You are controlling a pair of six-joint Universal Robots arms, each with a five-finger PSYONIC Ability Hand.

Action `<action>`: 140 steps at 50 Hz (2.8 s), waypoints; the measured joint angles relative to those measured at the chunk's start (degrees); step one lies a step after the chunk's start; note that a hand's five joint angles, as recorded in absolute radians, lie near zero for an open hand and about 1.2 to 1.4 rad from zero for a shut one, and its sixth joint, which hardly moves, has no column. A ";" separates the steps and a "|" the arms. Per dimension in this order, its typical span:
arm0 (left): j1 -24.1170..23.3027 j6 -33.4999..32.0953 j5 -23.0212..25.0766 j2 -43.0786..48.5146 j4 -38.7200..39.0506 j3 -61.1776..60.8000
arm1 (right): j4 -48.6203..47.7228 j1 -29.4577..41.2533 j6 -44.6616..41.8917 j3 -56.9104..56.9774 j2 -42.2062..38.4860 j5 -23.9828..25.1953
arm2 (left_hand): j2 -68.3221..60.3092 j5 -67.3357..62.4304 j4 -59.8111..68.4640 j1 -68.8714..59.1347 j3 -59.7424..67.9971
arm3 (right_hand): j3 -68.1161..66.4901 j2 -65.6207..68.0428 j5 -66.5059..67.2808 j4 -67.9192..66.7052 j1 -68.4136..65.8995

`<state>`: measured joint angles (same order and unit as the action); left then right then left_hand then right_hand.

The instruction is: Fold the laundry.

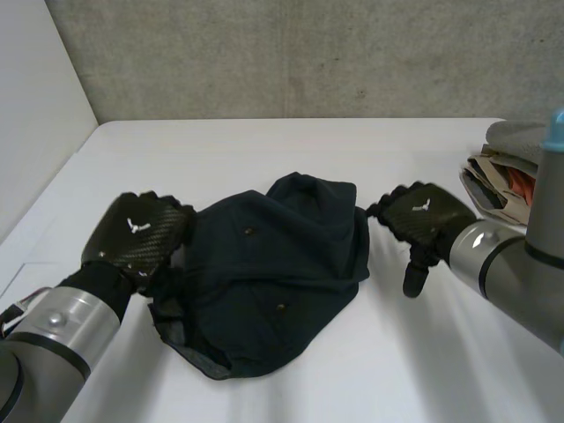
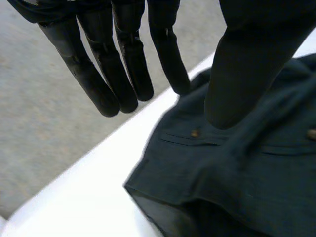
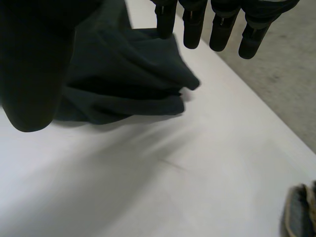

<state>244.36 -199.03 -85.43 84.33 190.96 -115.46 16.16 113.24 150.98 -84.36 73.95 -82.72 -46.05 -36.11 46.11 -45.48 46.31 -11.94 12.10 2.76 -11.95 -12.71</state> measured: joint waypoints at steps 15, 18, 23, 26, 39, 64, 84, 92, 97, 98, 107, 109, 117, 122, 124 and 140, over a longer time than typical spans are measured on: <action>-7.31 -2.36 2.98 4.15 -17.01 1.59 | 1.32 -0.14 0.61 -1.48 -1.61 -1.91 | 19.00 20.09 -19.81 17.89 -19.12 | 0.00 0.00 0.00 0.00 0.00; -8.02 -3.58 2.63 6.53 -16.45 1.67 | 0.62 -0.21 0.11 -2.98 -1.68 -1.79 | 19.04 20.11 -19.82 17.90 -19.12 | 0.00 0.00 0.00 0.00 0.00; -8.71 -5.90 1.50 11.38 -14.48 2.58 | -0.76 -0.39 -1.09 -5.02 -1.56 -1.57 | 19.04 20.12 -19.82 17.90 -19.12 | 0.00 0.00 0.00 0.00 0.00; -9.62 -7.19 0.32 15.78 -12.51 3.99 | -1.50 -0.43 -1.97 -5.87 -1.51 -1.40 | 19.04 20.10 -19.82 17.89 -19.12 | 0.00 0.00 0.00 0.00 0.00; -12.50 -8.49 -9.82 26.82 -4.09 11.52 | -2.20 0.03 -3.21 -6.48 -1.74 -1.36 | -22.28 -19.70 22.21 -18.93 21.46 | 0.00 0.00 0.00 0.00 0.00; -4.17 -3.03 -4.71 32.60 11.57 61.11 | -2.89 -1.93 -3.42 -5.99 -0.33 -1.22 | -22.72 -21.08 22.58 -19.80 22.01 | 0.00 0.00 0.00 0.00 0.00; -16.19 0.63 10.88 50.68 -1.18 60.64 | -3.49 -6.10 -2.93 -4.71 -2.63 -0.16 | 16.38 17.51 -17.07 16.64 -16.56 | 0.00 0.00 0.00 0.00 0.00; -14.49 1.41 5.59 38.66 -1.71 55.90 | -3.96 -6.09 -2.37 -3.80 -3.08 -0.28 | 19.52 20.79 -20.34 18.31 -19.60 | 0.00 0.00 0.00 0.00 0.00; -11.61 3.08 -0.52 30.70 -2.54 50.84 | -4.04 -5.24 -2.66 -2.84 -1.69 0.91 | 19.41 20.54 -20.15 18.36 -19.42 | 0.00 0.00 0.00 0.00 0.00; -10.91 3.29 -1.88 29.30 -3.29 49.51 | -4.24 -4.98 -3.15 -2.58 -1.31 1.76 | 19.05 19.42 -19.33 18.22 -19.18 | 0.00 0.00 0.00 0.00 0.00; -6.03 4.88 -7.82 23.22 -17.45 35.37 | -7.88 -3.85 -13.95 0.67 -3.79 15.10 | 13.69 13.35 -13.28 12.51 -13.87 | 0.00 0.00 0.00 0.00 0.00; -4.96 6.33 -7.41 23.66 -20.86 31.22 | -9.41 -3.43 -17.81 2.52 -6.77 18.57 | 13.21 13.01 -12.72 12.04 -13.40 | 0.00 0.00 0.00 0.00 0.00; -2.88 11.25 -5.39 31.48 -20.69 29.54 | -15.48 -0.85 -23.35 8.51 -17.61 20.49 | 24.40 25.32 -24.99 23.78 -24.74 | -0.02 0.01 0.00 0.00 -0.01; -2.48 12.01 -5.58 37.65 -18.20 33.84 | -19.38 0.40 -23.98 11.14 -22.67 19.99 | 26.65 27.59 -26.98 24.92 -26.80 | -22.95 23.10 21.87 -22.61 -22.67; -2.60 11.89 -6.26 40.66 -16.43 36.64 | -20.94 0.82 -23.50 12.05 -24.44 19.59 | 26.76 27.75 -27.04 24.92 -26.87 | -47.13 48.16 44.63 -46.87 -44.12; -8.59 4.88 -13.63 57.59 -18.32 62.64 | -21.08 1.22 -10.64 10.30 -23.84 10.41 | 17.09 16.59 -16.70 15.06 -17.11 | -55.80 54.85 54.48 -56.44 -48.03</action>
<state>235.77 -194.14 -99.06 141.92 172.63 -52.82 -4.92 114.46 140.34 -74.06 50.11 -72.31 -28.96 -19.52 29.41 -30.42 29.20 -67.74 66.95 57.24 -68.39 -60.73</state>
